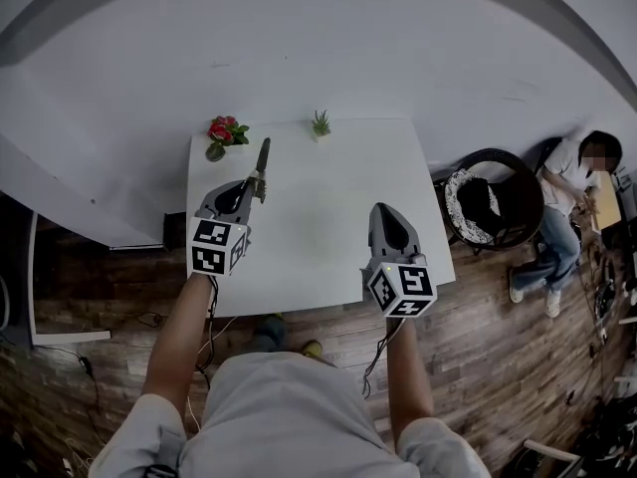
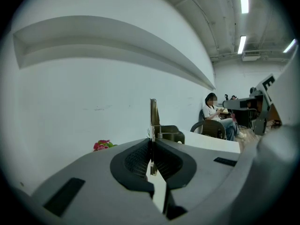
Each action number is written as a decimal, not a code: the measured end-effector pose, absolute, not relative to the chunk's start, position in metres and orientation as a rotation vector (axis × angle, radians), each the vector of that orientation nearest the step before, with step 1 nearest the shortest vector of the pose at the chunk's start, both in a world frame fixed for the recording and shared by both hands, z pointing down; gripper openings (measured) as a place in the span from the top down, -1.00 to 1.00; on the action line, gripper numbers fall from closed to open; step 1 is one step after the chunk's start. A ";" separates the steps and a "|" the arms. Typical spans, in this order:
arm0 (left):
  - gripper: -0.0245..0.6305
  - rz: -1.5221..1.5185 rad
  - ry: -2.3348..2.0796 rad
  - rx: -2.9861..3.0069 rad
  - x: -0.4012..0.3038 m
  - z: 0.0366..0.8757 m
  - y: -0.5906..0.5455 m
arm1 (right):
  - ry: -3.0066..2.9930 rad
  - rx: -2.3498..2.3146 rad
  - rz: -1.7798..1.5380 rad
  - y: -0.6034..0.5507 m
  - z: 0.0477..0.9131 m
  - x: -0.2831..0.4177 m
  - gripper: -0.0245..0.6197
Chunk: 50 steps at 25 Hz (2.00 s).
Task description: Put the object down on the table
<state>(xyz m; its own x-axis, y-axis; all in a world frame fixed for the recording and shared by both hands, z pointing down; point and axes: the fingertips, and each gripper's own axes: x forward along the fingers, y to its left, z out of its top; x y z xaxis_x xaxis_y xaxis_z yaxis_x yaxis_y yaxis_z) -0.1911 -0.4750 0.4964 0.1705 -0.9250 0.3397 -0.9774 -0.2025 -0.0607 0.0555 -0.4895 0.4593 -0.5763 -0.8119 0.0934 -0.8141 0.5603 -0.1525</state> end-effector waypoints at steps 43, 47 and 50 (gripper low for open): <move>0.85 1.507 -1.468 2.146 -0.181 0.706 -0.500 | -2.691 1.420 0.457 -0.523 0.509 0.031 0.90; 0.84 1.499 -1.461 2.136 -0.178 0.711 -0.497 | -2.687 1.415 0.464 -0.523 0.512 0.031 0.90; 0.84 1.497 -1.460 2.133 -0.175 0.712 -0.496 | -2.688 1.410 0.468 -0.524 0.513 0.032 0.90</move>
<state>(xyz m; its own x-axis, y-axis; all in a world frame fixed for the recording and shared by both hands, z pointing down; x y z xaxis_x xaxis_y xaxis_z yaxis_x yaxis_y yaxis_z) -0.1754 -0.4964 0.7124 0.0257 -0.6167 0.7868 -0.7709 -0.5133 -0.3771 0.0321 -0.5238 0.5130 -0.5765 -0.7919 0.2014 -0.8134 0.5325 -0.2343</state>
